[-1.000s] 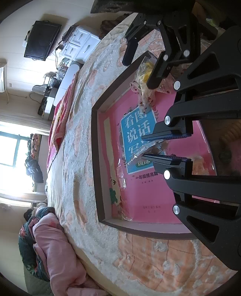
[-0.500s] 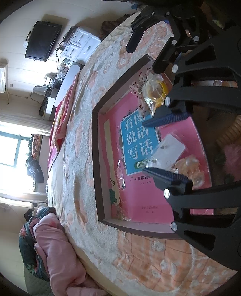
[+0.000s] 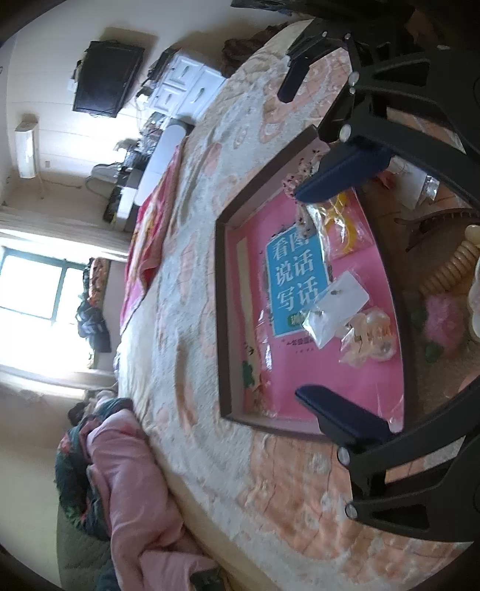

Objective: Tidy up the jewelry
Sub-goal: 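Carry the packet into the box and open the left tool while the right releases the bangles there, then reach the left tool to the white cloud-shaped hair claw and close on it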

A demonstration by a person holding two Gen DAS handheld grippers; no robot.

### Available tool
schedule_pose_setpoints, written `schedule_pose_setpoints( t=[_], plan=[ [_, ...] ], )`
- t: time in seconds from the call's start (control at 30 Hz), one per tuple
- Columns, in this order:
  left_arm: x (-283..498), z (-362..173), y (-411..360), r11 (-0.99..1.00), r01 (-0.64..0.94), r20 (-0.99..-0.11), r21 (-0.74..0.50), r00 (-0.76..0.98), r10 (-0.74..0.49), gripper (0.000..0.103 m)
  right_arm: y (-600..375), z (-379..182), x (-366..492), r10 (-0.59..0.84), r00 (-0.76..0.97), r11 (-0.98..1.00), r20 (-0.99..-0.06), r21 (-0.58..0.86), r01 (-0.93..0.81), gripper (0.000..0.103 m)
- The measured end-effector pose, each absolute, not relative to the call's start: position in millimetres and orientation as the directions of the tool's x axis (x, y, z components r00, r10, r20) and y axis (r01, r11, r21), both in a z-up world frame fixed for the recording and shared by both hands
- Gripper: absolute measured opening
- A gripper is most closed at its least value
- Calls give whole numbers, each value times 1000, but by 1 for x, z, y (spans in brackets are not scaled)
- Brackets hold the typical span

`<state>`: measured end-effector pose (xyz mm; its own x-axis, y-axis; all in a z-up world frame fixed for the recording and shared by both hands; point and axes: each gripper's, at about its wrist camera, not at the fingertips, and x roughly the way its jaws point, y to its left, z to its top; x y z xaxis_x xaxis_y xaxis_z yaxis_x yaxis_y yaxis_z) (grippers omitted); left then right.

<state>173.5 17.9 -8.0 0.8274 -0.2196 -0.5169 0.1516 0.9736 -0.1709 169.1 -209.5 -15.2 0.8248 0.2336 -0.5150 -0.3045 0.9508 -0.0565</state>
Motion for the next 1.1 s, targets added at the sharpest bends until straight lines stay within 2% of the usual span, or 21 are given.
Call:
schedule_pose_setpoints(
  t=[0.6,1.1],
  plan=[
    [138,11,18,980,121,-456,-157,871,-181,92,-217,5,132,257,856,953,-448,-29,-301,96],
    [112,3,28,987,70,-493,-142,860,-132,92,-206,9,111,316,835,932,-449,-19,-363,96]
  ],
)
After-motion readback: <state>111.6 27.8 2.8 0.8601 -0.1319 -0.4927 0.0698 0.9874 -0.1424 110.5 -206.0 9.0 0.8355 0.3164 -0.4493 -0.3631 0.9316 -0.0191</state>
